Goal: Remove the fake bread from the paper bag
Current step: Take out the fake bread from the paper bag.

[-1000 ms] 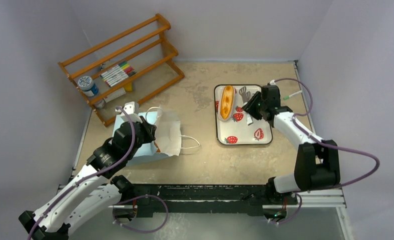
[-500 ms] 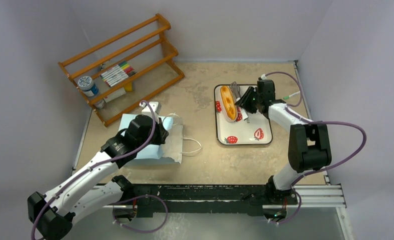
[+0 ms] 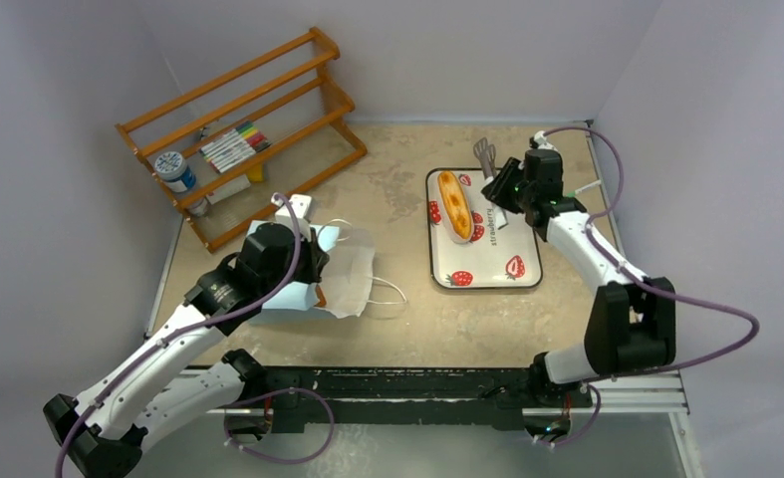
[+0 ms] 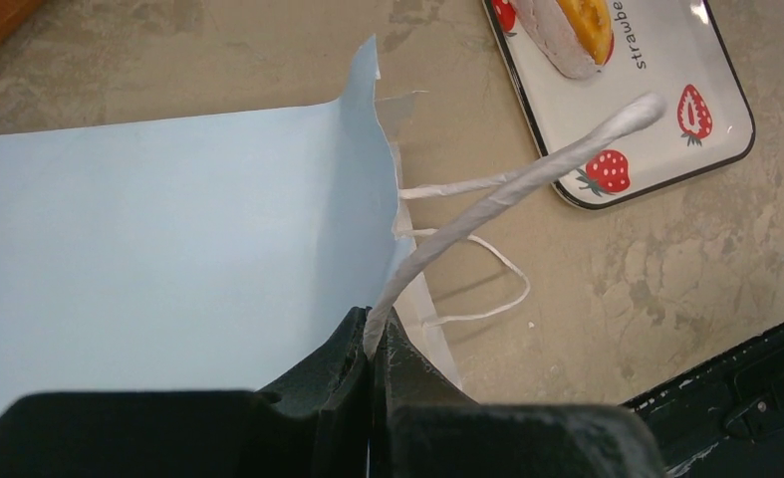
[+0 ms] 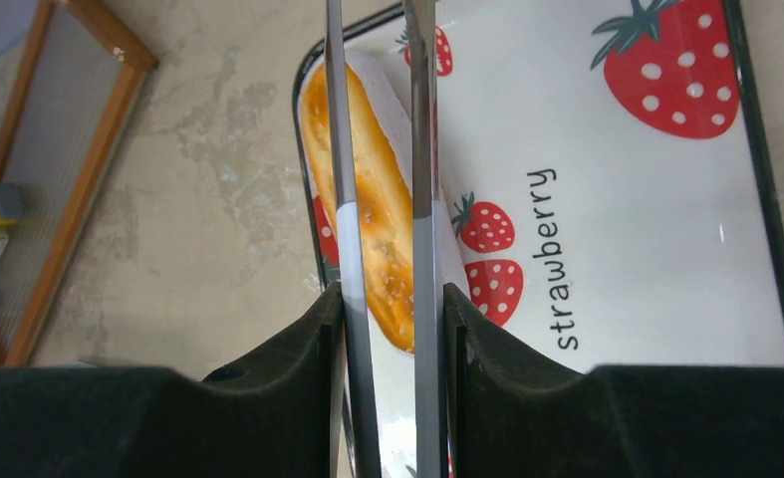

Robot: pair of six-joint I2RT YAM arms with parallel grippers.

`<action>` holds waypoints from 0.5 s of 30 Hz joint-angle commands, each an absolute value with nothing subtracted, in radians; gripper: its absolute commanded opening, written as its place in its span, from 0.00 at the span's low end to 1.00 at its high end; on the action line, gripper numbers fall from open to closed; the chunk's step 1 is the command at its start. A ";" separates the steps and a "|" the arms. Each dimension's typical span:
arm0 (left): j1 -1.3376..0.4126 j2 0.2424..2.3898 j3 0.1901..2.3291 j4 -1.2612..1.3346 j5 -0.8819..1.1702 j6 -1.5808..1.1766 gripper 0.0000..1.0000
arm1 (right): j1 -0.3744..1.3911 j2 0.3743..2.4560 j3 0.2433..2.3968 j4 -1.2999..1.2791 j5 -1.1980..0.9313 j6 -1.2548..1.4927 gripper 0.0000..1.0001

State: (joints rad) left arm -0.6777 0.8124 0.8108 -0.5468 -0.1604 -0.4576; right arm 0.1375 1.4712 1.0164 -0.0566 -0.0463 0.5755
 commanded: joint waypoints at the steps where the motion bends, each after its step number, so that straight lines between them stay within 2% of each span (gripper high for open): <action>1: -0.686 0.795 0.880 -0.556 -0.151 -0.417 0.00 | 0.147 1.339 1.024 -0.052 -0.014 0.522 0.12; 9: -0.686 0.851 0.899 -0.535 -0.093 -0.357 0.00 | 0.299 1.118 0.979 -0.189 -0.024 0.519 0.13; 15: -0.686 0.914 0.922 -0.525 -0.080 -0.283 0.00 | 0.432 0.993 0.870 -0.222 -0.121 0.578 0.14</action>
State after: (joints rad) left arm -0.6819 0.8780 0.8574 -0.5850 -0.1032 -0.3595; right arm 0.3740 1.0527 0.9218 -0.2008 -0.0536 0.5426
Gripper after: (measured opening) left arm 0.012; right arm 0.364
